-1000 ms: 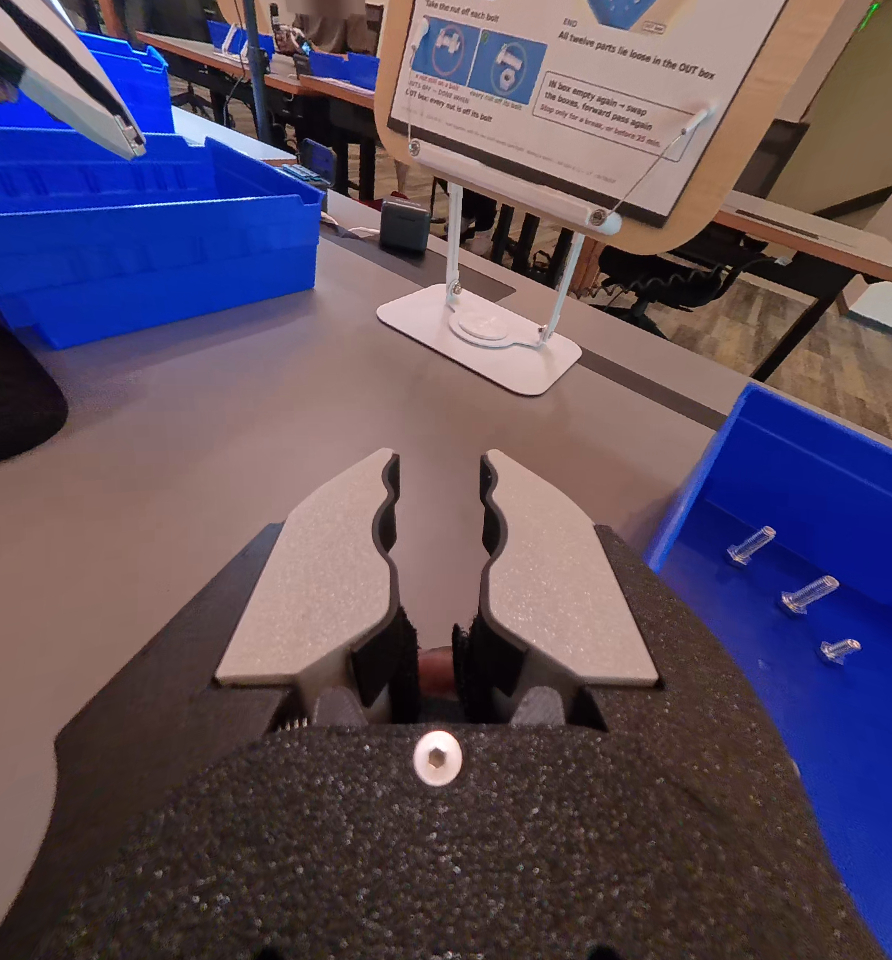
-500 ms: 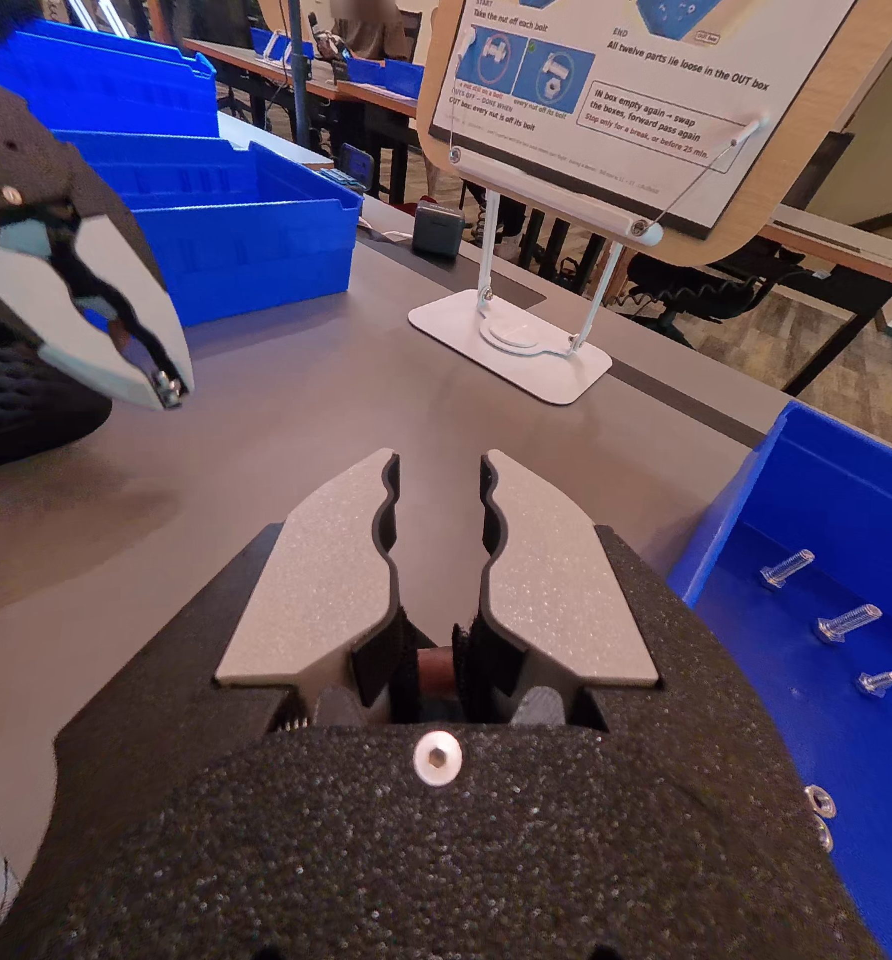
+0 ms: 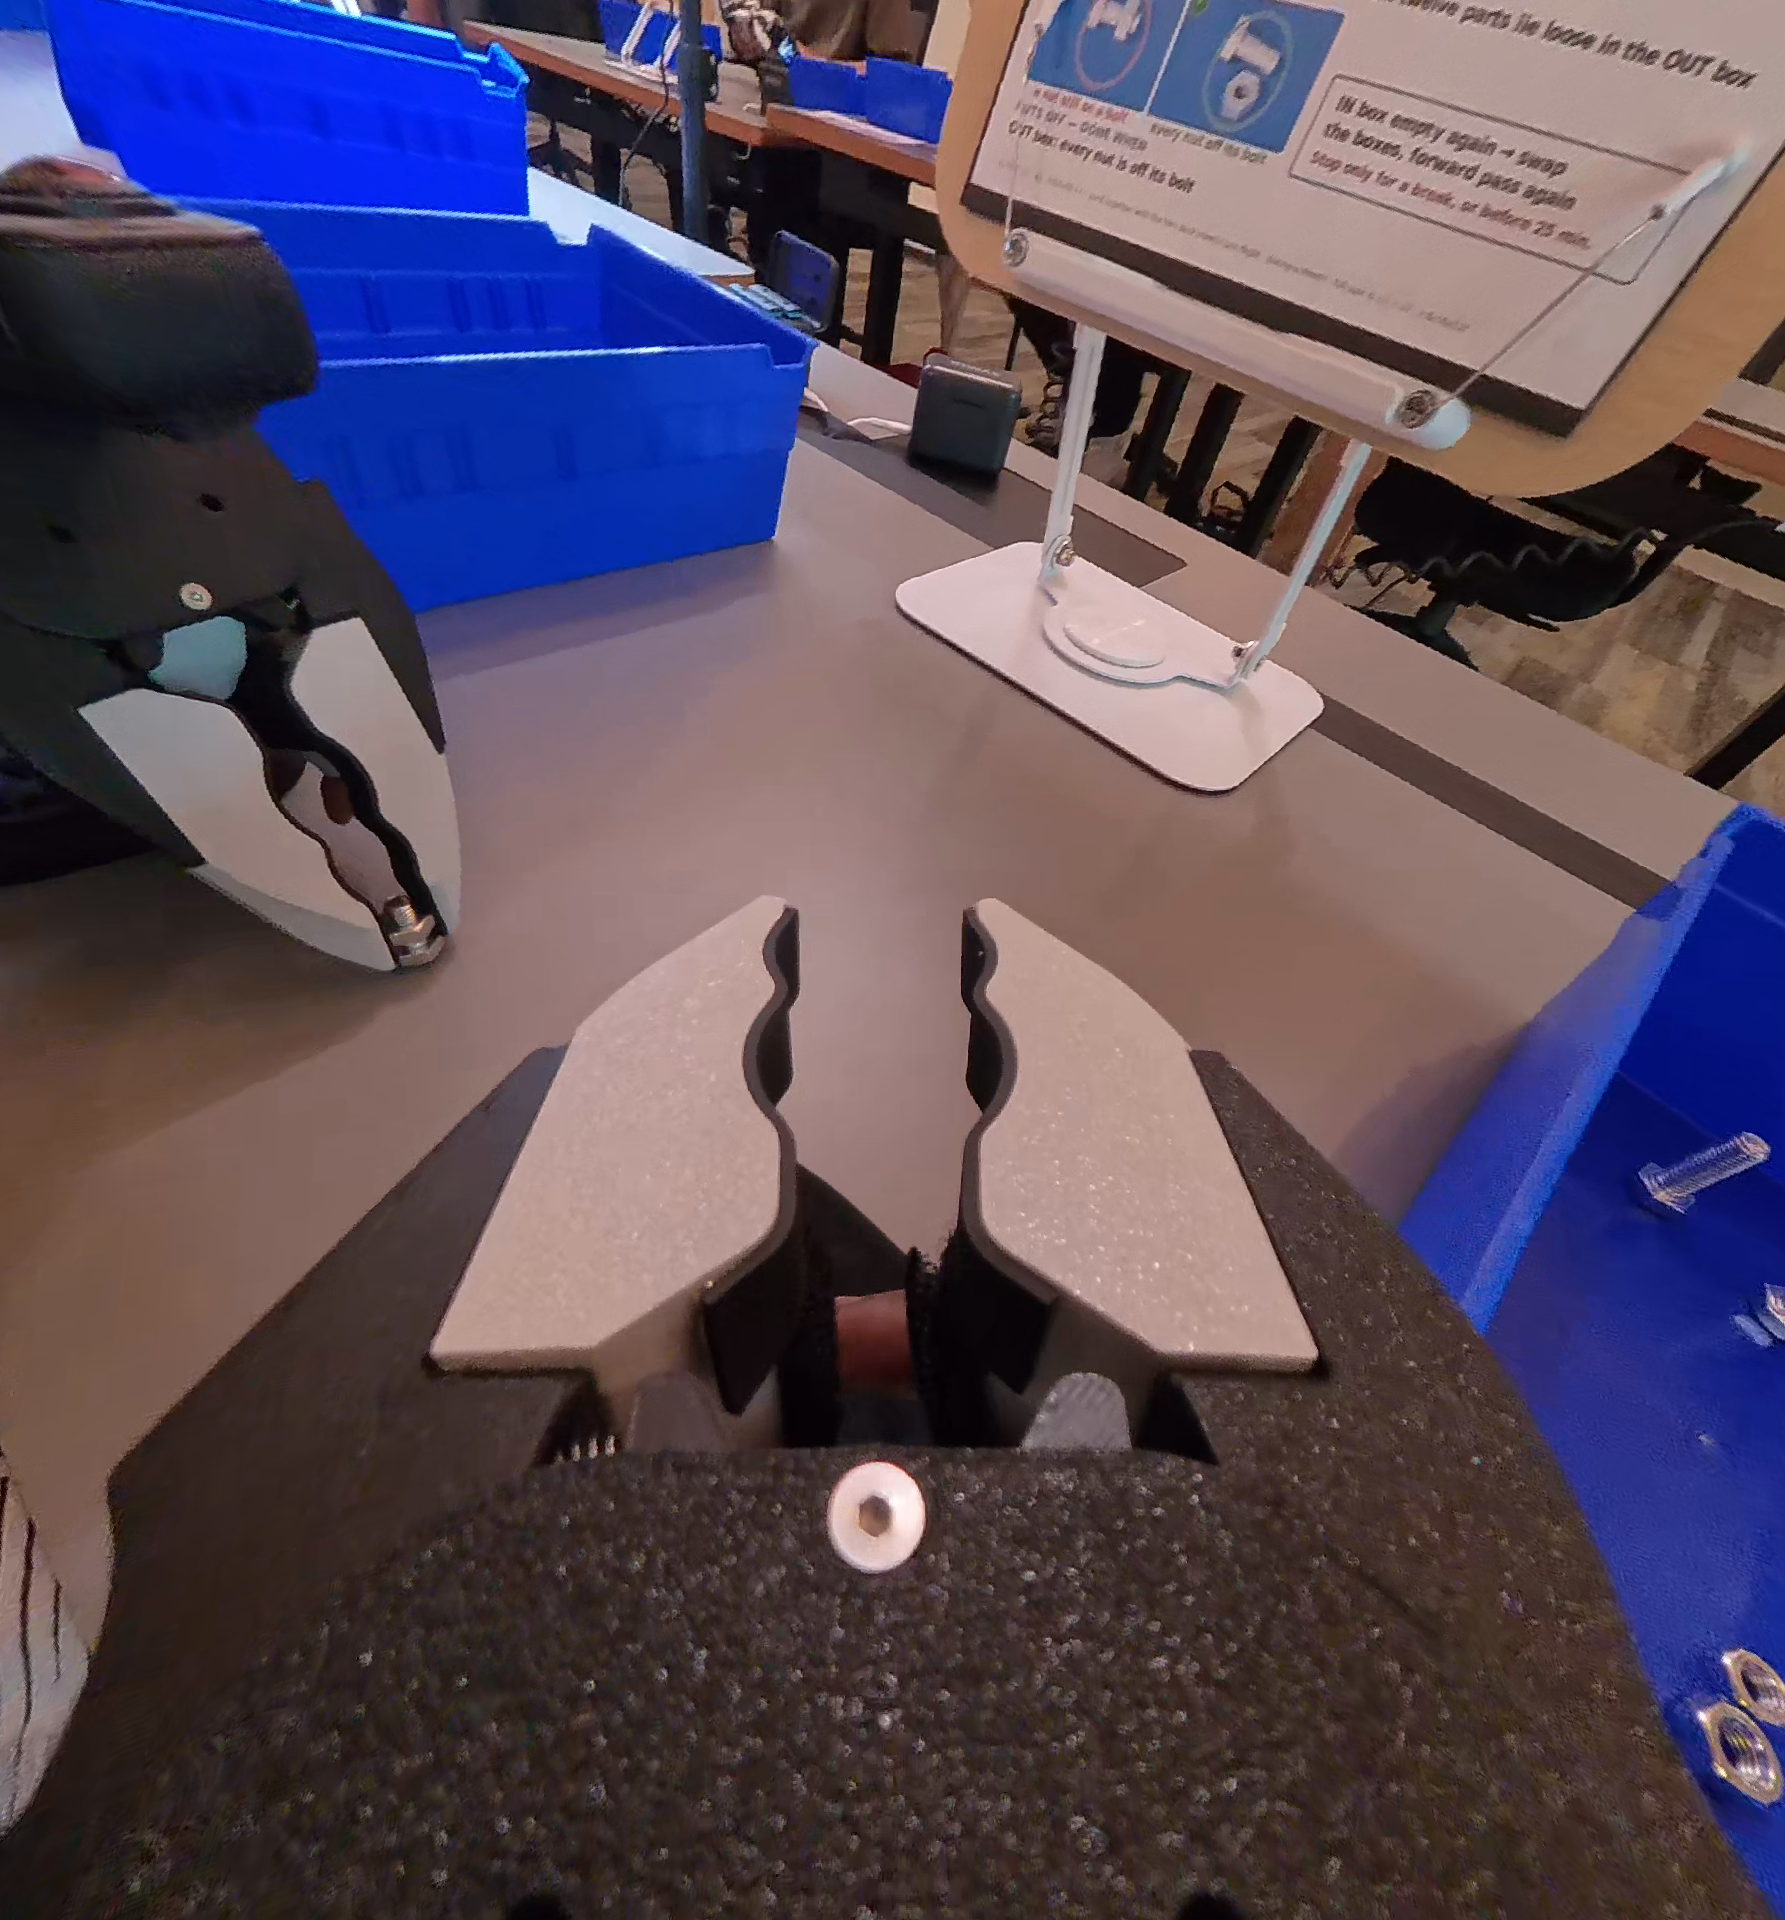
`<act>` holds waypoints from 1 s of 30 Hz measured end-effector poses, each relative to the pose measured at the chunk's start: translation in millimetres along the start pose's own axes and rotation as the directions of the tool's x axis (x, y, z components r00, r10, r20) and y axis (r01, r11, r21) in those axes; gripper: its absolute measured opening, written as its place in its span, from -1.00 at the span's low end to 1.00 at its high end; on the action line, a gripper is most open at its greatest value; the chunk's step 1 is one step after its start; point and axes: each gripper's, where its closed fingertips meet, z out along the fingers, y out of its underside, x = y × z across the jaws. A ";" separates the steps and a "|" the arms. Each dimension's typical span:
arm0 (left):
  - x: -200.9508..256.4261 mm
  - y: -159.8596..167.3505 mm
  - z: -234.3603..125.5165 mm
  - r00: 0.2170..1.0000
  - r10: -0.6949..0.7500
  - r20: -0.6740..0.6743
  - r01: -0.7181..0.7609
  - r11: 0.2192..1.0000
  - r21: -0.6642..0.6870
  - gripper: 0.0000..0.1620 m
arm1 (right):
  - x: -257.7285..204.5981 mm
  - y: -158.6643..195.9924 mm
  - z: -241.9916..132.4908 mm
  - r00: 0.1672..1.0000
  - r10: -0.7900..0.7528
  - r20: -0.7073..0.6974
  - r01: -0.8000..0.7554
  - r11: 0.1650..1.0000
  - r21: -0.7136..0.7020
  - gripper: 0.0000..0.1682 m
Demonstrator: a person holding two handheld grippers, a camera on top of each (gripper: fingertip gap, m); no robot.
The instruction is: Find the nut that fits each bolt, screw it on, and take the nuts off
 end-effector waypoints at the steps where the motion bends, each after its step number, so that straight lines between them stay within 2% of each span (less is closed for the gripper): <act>1: 1.0 1.0 1.5 1.000 0.001 -0.004 -0.001 1.000 -0.006 -0.82 | -1.6 0.8 0.9 1.000 -0.004 0.006 0.004 1.000 -0.005 -0.64; 5: 2.8 0.6 3.0 1.000 0.002 -0.009 -0.002 1.000 -0.004 -0.82 | -7.9 2.2 4.1 0.999 -0.011 0.035 0.011 1.000 -0.018 -0.64; 8: 1.1 -0.1 0.9 1.000 -0.015 0.001 0.015 1.000 0.015 -0.72 | -20.5 3.4 8.4 0.995 -0.006 0.102 0.010 0.999 -0.032 -0.63; 12: -2.3 -7.9 -12.1 0.998 -0.063 0.012 0.061 0.987 0.146 -0.61 | -47.6 9.5 19.1 0.973 -0.028 0.230 0.047 0.996 -0.075 -0.62; 15: 1.3 -21.4 -30.4 0.999 -0.052 0.013 0.044 0.932 0.360 -0.45 | -73.7 17.3 28.4 0.934 -0.043 0.356 0.093 0.988 -0.126 -0.68; 17: 8.4 -30.6 -47.3 0.999 -0.027 0.024 0.011 0.857 0.514 -0.41 | -88.7 21.1 35.2 0.906 -0.044 0.421 0.119 0.981 -0.153 -0.71; 19: 10.3 -34.0 -61.8 0.997 -0.016 0.072 -0.031 0.796 0.605 -0.37 | -103.2 23.6 42.3 0.878 -0.039 0.478 0.139 0.975 -0.176 -0.74; 24: 12.4 -37.2 -80.2 0.997 -0.035 0.068 -0.024 0.699 0.714 -0.35 | -132.1 35.6 62.6 0.824 -0.023 0.566 0.200 0.947 -0.253 -0.76; 27: 12.0 -37.3 -84.3 0.998 -0.041 0.053 -0.012 0.676 0.737 -0.35 | -141.0 47.7 73.1 0.814 -0.009 0.581 0.243 0.913 -0.326 -0.79; 30: 11.3 -36.7 -85.3 0.998 -0.045 0.047 -0.005 0.666 0.746 -0.35 | -147.7 49.5 79.5 0.802 -0.023 0.597 0.272 0.904 -0.331 -0.79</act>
